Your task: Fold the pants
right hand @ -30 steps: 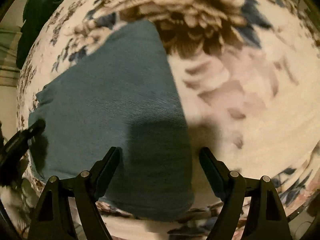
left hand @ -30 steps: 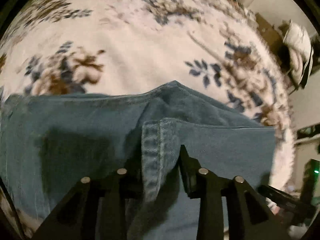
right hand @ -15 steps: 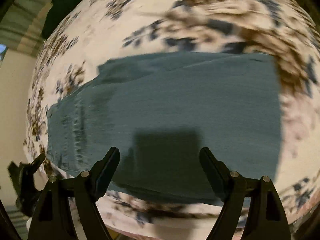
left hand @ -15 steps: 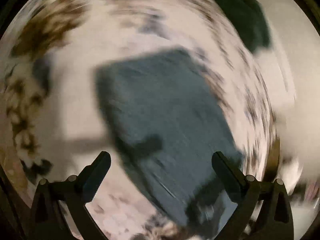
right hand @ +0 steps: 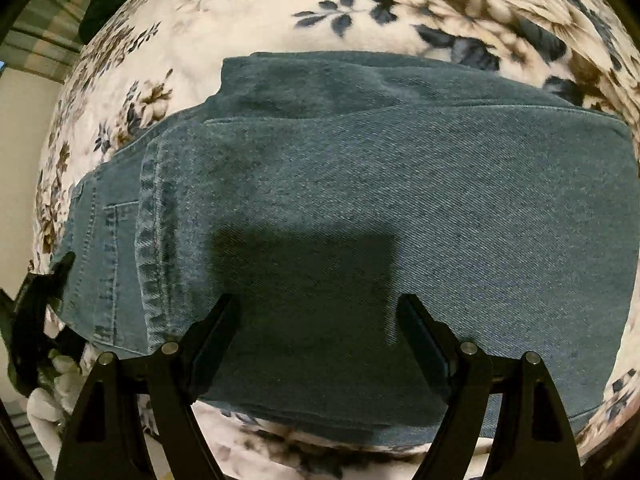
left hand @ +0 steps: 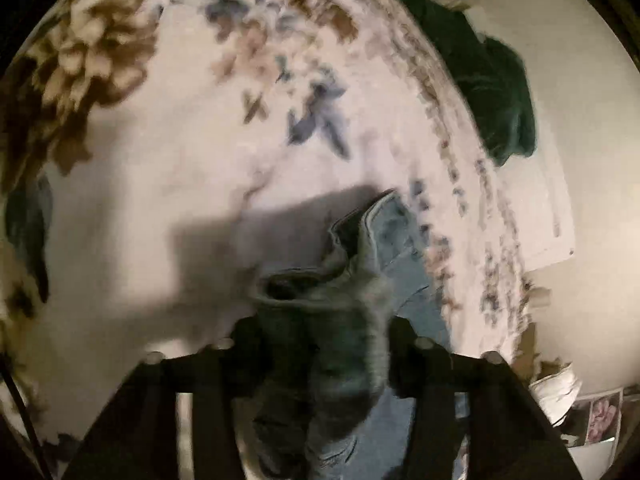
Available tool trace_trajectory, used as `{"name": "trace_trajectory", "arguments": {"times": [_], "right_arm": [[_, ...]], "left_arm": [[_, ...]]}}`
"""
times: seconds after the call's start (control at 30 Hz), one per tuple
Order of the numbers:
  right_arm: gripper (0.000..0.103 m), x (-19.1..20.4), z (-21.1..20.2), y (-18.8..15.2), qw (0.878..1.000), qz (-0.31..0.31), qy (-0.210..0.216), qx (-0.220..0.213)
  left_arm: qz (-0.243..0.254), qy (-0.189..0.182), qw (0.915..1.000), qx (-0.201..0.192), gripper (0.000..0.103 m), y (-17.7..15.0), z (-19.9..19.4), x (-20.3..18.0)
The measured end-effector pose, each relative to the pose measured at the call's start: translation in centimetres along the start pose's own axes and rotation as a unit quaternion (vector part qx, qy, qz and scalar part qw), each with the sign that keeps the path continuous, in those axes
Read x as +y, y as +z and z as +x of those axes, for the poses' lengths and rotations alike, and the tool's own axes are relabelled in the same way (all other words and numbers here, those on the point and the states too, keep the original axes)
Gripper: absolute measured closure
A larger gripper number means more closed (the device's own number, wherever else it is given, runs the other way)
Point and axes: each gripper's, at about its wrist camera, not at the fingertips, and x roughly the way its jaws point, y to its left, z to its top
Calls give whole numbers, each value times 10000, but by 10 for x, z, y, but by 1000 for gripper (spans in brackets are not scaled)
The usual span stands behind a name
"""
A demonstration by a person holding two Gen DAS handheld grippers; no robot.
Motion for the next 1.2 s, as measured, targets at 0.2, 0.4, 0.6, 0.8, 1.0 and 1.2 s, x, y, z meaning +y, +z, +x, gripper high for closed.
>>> {"name": "trace_trajectory", "arguments": {"times": [0.2,0.4,0.6,0.8,1.0,1.2], "right_arm": [[19,-10,-5,2,9997,164,160,-9],[19,-35,-12,-4,9969,409,669,-17],[19,-104,-39,-21,9869,1194,1086,-24],[19,-214,-78,-46,9822,1738,688,-201],[19,-280,-101,-57,9817,1838,381,-310],[19,-298,-126,-55,9806,1830,451,-532]], "left_arm": [[418,-273,9987,60,69,5,-2,-11],[2229,-629,9715,-496,71,-46,-79,-136],[3969,-1159,9103,168,71,-185,-88,-253],[4901,-626,8585,1371,72,-314,-2,-275],[5418,274,8211,1771,67,-371,37,-257],[5307,649,8265,1759,62,-376,40,-253]]}}
